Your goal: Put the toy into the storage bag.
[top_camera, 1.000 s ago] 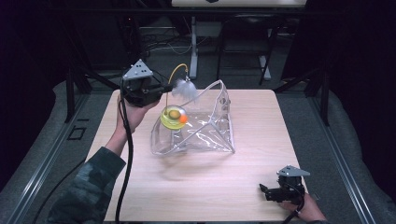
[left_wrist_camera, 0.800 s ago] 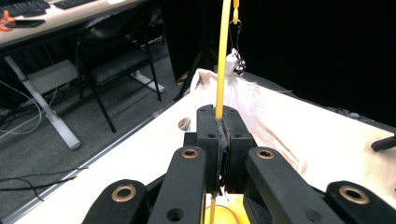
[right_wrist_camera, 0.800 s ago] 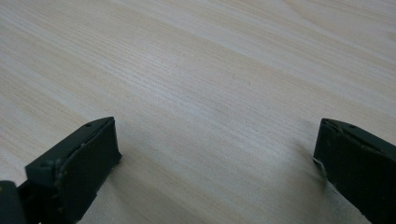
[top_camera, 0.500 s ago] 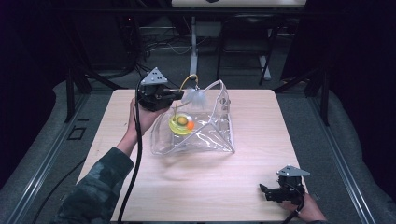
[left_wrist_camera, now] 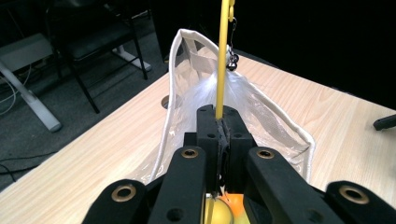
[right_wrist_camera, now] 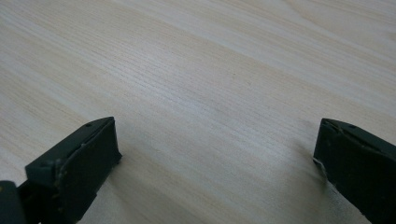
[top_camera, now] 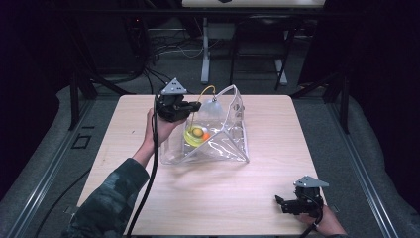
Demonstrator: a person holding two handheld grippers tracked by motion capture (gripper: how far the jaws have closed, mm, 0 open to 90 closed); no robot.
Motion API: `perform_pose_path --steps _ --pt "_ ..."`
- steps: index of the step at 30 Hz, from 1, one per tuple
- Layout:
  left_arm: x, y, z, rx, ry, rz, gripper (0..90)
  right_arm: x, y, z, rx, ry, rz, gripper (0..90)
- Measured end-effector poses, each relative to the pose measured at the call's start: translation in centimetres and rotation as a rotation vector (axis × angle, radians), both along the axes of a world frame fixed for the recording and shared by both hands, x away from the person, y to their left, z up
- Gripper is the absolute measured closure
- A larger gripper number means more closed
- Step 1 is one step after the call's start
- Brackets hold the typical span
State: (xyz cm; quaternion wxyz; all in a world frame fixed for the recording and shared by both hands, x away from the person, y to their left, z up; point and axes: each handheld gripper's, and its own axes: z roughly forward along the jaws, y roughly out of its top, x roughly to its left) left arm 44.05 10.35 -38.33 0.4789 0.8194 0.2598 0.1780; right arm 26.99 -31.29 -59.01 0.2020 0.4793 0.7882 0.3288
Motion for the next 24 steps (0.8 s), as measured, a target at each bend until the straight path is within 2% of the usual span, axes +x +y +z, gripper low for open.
perform_pose_path --steps 7,9,14,24 --pt "0.1 -0.7 -0.7 0.015 0.01 -0.001 88.5 0.0 0.0 0.0 -0.001 0.001 0.003 0.0" --pt "0.2 -1.1 -1.4 0.024 0.024 0.001 88.5 0.0 0.0 0.0 -0.005 0.002 0.003 0.0" --pt "0.4 -1.3 -2.3 0.031 0.031 0.011 88.5 0.0 0.0 0.0 0.012 0.0 0.008 0.0" --pt "0.8 -1.7 -3.6 0.055 0.04 0.026 88.5 0.0 0.0 0.0 0.002 0.002 0.003 0.0"
